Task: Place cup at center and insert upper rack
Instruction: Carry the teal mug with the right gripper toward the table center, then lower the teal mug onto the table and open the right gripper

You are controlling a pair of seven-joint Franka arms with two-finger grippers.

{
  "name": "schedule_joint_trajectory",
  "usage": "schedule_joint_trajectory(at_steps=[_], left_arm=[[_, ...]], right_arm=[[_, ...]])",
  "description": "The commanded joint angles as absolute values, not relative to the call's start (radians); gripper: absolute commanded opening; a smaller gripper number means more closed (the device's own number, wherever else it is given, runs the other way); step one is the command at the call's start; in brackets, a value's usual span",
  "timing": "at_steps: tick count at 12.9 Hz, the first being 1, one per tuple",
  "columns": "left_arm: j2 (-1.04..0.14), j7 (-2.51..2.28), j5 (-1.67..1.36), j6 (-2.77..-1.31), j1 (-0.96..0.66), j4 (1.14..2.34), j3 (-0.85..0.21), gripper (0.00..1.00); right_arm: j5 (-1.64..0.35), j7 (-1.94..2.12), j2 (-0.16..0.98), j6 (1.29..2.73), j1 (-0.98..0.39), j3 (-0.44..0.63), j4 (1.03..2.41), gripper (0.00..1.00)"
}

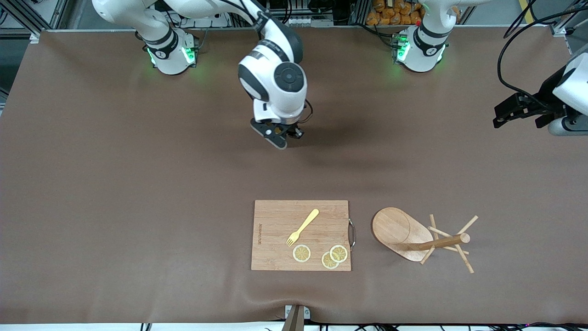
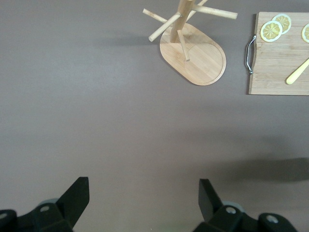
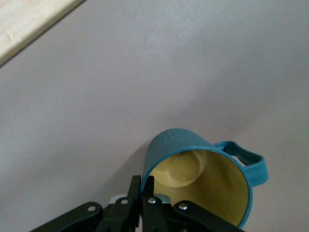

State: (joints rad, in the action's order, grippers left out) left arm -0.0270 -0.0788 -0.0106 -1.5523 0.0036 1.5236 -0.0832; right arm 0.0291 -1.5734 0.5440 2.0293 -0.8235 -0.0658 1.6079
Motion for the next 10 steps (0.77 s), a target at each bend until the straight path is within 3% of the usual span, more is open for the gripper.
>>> schedule_joint_trajectory(at_steps=[1,10], left_arm=[[-0.035,-0.068,-0.008,-1.565,0.015,1.519,-0.089,1.0],[-0.035,0.029,-0.006,-1.552,0.063,1.52,-0.091,1.0]], right_arm=[[0.061,-1.635,0.587,2.084,-0.863,-0.054,1.597,0.0],[0.066,-1.69,0.617,2.158,-0.882,-0.055,1.615,0.0]])
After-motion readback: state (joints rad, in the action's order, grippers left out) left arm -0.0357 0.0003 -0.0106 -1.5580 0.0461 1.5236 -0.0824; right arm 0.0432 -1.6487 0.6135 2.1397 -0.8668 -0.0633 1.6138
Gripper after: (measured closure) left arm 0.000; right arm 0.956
